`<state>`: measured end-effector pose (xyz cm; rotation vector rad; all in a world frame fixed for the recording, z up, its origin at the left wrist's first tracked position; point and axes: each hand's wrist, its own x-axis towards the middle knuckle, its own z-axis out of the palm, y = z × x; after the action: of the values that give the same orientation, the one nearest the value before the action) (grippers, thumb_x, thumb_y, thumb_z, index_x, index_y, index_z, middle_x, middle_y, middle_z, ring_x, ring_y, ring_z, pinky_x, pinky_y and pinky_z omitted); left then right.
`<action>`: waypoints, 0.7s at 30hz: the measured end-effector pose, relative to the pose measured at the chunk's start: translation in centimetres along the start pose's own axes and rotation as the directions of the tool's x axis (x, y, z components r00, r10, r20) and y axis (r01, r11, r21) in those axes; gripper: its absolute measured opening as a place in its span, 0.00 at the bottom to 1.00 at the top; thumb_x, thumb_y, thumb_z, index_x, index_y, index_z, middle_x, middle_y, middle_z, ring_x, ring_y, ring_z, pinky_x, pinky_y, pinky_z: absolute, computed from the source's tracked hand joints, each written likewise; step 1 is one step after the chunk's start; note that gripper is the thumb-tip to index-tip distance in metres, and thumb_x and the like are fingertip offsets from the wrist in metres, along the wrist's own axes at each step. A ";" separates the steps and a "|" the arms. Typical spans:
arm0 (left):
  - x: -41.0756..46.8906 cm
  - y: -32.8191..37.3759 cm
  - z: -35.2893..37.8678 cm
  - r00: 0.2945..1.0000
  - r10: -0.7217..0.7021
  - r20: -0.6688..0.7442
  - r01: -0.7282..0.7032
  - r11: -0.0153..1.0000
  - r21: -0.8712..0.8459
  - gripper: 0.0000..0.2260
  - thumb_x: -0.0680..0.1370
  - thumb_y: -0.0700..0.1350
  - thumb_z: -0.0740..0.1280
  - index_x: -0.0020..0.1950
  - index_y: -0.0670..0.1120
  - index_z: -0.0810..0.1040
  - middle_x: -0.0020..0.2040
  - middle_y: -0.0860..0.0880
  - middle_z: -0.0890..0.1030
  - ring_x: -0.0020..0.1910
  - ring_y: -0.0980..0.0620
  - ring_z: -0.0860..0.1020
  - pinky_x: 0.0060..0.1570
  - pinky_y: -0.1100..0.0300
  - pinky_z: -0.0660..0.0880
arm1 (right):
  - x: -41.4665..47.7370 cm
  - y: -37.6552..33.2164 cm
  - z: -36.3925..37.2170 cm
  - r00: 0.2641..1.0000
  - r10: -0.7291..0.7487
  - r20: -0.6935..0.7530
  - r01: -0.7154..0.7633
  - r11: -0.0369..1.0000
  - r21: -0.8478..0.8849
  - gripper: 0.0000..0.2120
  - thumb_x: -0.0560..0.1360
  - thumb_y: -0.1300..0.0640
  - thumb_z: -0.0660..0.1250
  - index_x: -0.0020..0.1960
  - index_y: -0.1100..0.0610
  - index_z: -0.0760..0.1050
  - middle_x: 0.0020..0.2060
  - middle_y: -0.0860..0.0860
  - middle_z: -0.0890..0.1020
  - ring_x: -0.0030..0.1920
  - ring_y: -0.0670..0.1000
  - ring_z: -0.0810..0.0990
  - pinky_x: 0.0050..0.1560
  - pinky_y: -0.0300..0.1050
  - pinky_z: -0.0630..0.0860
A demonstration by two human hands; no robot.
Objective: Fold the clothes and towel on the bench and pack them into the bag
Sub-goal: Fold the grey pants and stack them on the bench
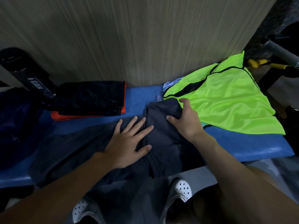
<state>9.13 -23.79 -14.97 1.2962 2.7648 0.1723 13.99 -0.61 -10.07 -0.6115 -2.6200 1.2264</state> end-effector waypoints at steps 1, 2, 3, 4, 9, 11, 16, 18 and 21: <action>0.2 -0.1 0.0 1.000 0.002 0.004 -0.002 1.000 -0.001 0.31 0.77 0.72 0.40 0.79 0.65 0.47 0.81 0.58 0.43 0.80 0.54 0.38 0.75 0.36 0.41 | 0.2 0.1 0.0 1.000 -0.013 -0.008 0.013 1.000 0.004 0.32 0.73 0.57 0.74 0.71 0.55 0.62 0.43 0.52 0.78 0.51 0.57 0.78 0.48 0.45 0.71; 0.5 -0.3 -0.1 1.000 0.005 0.004 -0.005 1.000 -0.001 0.31 0.77 0.72 0.42 0.79 0.65 0.47 0.81 0.58 0.43 0.80 0.54 0.38 0.75 0.36 0.41 | 0.4 0.2 0.0 0.999 -0.024 -0.024 0.024 1.000 0.012 0.32 0.73 0.59 0.74 0.71 0.55 0.62 0.42 0.52 0.79 0.49 0.57 0.79 0.47 0.46 0.72; 0.7 -0.4 -0.1 1.000 0.013 0.001 -0.013 1.000 0.000 0.31 0.77 0.71 0.43 0.79 0.65 0.47 0.81 0.58 0.44 0.80 0.53 0.39 0.75 0.36 0.41 | 0.6 0.3 -0.1 0.999 -0.029 -0.047 0.030 0.999 0.025 0.31 0.73 0.60 0.73 0.71 0.55 0.62 0.41 0.52 0.79 0.46 0.56 0.78 0.46 0.46 0.72; 1.0 -0.6 -0.1 1.000 0.023 0.000 -0.023 1.000 0.005 0.31 0.77 0.71 0.43 0.79 0.65 0.47 0.81 0.58 0.44 0.80 0.53 0.39 0.75 0.36 0.41 | 0.8 0.5 -0.2 0.997 -0.028 -0.072 0.031 0.999 0.038 0.31 0.73 0.61 0.73 0.71 0.54 0.62 0.39 0.51 0.78 0.45 0.55 0.78 0.45 0.45 0.71; 4.4 -1.6 -1.3 0.991 0.085 0.107 -0.088 0.996 0.023 0.31 0.76 0.71 0.41 0.78 0.66 0.42 0.81 0.58 0.41 0.79 0.55 0.35 0.75 0.39 0.37 | 1.5 1.2 -0.8 0.980 -0.076 -0.182 0.064 0.995 -0.070 0.31 0.73 0.61 0.72 0.71 0.56 0.62 0.45 0.53 0.78 0.49 0.58 0.77 0.47 0.44 0.69; 4.8 -1.7 -1.6 0.988 0.105 0.113 -0.105 0.994 -0.004 0.30 0.78 0.70 0.42 0.79 0.65 0.42 0.81 0.58 0.42 0.79 0.56 0.35 0.75 0.39 0.37 | 1.1 0.9 -0.6 0.947 -0.227 -0.227 0.098 0.878 -0.469 0.32 0.70 0.55 0.72 0.71 0.57 0.64 0.58 0.58 0.74 0.57 0.61 0.72 0.55 0.54 0.68; 0.6 -2.8 -1.7 0.989 0.104 -0.109 -0.109 0.993 -0.042 0.27 0.82 0.63 0.47 0.80 0.56 0.56 0.81 0.54 0.53 0.80 0.56 0.45 0.77 0.43 0.47 | -1.6 0.2 2.2 0.859 -0.499 0.113 0.449 0.628 -0.636 0.25 0.77 0.42 0.58 0.69 0.54 0.71 0.68 0.56 0.72 0.68 0.60 0.69 0.66 0.60 0.65; -1.0 -3.6 -1.6 0.990 0.094 -0.104 -0.095 0.996 0.002 0.27 0.83 0.62 0.47 0.80 0.55 0.57 0.81 0.53 0.53 0.80 0.55 0.45 0.78 0.45 0.46 | -2.3 1.2 3.5 0.869 -0.428 0.249 0.479 0.597 -0.643 0.28 0.80 0.38 0.49 0.72 0.51 0.69 0.72 0.55 0.70 0.74 0.59 0.65 0.70 0.65 0.61; -3.6 -4.7 -1.1 0.998 0.055 -0.043 -0.052 0.997 0.052 0.27 0.82 0.62 0.46 0.80 0.57 0.56 0.82 0.53 0.51 0.80 0.54 0.45 0.78 0.44 0.47 | -2.9 2.3 4.4 0.858 -0.370 0.357 0.508 0.506 -0.697 0.31 0.81 0.37 0.41 0.75 0.50 0.67 0.74 0.55 0.68 0.76 0.59 0.62 0.71 0.69 0.59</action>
<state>7.73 -29.56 -14.40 1.3963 2.7908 0.1368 15.75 -3.59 -14.68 0.1246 -3.0872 -0.0824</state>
